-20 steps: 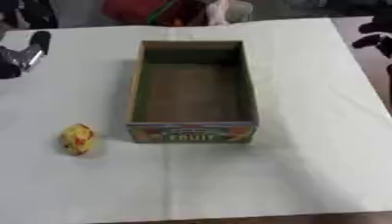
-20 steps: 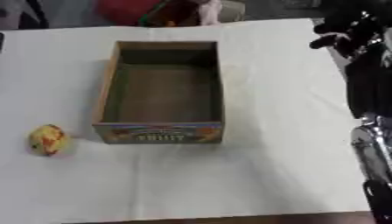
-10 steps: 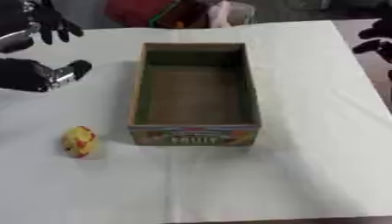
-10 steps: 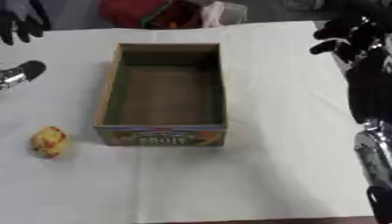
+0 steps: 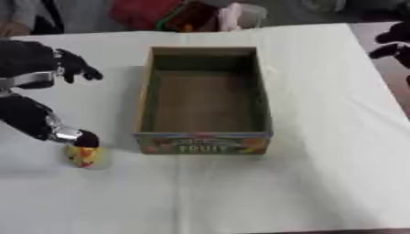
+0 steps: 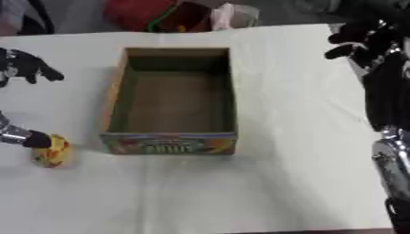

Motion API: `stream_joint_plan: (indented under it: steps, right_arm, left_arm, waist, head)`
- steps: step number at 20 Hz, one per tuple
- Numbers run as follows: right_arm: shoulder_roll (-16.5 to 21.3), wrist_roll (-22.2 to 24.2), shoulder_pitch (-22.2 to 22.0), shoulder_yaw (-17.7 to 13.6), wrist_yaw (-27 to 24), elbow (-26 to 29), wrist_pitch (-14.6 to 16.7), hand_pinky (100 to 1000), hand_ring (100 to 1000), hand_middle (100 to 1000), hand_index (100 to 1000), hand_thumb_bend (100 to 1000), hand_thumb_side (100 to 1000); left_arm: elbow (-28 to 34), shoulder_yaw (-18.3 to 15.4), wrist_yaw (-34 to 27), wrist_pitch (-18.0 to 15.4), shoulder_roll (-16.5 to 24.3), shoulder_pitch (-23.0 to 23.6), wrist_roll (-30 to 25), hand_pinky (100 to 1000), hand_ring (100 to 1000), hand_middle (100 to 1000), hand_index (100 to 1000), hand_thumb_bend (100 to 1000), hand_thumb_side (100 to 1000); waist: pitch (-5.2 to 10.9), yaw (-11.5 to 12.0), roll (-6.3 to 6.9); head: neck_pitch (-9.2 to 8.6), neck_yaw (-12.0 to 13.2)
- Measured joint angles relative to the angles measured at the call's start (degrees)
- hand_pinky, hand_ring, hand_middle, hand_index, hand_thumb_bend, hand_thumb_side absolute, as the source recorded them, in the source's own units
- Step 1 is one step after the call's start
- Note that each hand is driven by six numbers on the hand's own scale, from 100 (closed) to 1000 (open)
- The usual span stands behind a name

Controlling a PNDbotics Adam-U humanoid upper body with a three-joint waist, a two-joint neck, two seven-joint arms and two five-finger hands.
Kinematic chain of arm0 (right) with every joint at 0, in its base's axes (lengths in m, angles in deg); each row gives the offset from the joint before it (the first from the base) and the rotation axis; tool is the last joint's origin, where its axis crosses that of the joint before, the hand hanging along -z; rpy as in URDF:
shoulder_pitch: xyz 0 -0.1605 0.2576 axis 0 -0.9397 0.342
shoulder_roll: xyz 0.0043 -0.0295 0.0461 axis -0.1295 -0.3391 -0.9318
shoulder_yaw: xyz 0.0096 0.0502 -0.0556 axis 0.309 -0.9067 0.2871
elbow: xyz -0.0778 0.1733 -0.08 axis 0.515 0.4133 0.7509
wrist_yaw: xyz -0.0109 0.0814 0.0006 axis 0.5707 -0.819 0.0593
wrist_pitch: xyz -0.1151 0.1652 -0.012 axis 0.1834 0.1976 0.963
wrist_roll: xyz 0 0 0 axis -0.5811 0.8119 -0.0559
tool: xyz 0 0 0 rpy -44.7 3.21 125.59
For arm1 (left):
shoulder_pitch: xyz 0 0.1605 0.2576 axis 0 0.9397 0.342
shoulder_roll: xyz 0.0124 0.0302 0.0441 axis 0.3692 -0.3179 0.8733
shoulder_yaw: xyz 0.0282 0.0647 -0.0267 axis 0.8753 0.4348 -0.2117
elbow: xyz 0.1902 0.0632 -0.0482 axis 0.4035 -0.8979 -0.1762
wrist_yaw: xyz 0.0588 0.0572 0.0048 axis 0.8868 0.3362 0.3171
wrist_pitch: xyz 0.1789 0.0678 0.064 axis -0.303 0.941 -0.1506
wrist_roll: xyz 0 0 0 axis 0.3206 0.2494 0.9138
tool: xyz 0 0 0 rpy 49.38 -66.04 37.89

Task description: Pick up objects on the table and place them in the box.

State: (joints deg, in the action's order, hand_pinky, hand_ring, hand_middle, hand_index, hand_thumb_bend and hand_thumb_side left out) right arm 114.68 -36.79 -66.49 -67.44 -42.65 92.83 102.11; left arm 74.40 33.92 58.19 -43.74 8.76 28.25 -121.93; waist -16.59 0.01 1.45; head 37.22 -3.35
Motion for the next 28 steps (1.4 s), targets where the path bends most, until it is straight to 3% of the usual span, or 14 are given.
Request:
stream_joint_plan:
  steps: [10, 15, 21, 28]
  right_arm:
    - [0.0, 0.1, 0.0, 0.0, 0.0, 0.0, -0.1, 552, 638, 591, 814, 100, 923]
    - [-0.1, 0.2, 0.0, 0.0, 0.0, 0.0, -0.2, 552, 639, 591, 815, 100, 926]
    - [-0.3, 0.3, -0.1, 0.0, 0.0, 0.0, -0.3, 553, 640, 591, 815, 100, 927]
    - [-0.6, 0.3, -0.3, 0.0, 0.0, 0.0, -0.4, 553, 641, 591, 816, 100, 928]
  left_arm:
    - [-7.2, 3.9, -2.0, 0.1, 0.6, 1.8, -1.1, 499, 702, 753, 967, 649, 715]
    - [-10.6, 4.3, 3.4, 0.3, -0.5, 1.6, -1.2, 486, 701, 753, 958, 503, 705]
    - [-14.5, 5.5, 12.2, -0.8, -3.1, 0.6, -0.7, 478, 694, 738, 940, 494, 708]
    - [-17.4, 6.2, 13.9, -2.1, -4.8, 0.3, 0.6, 466, 682, 713, 919, 517, 705]
  waist:
    - [-0.08, -0.3, 0.02]
    - [-0.21, -0.3, -0.11]
    - [-0.43, -0.3, -0.16]
    - [-0.56, -0.4, -0.18]
  head:
    - [-0.03, 0.2]
    - [-0.04, 0.3]
    - [-0.05, 0.6]
    - [-0.07, 0.8]
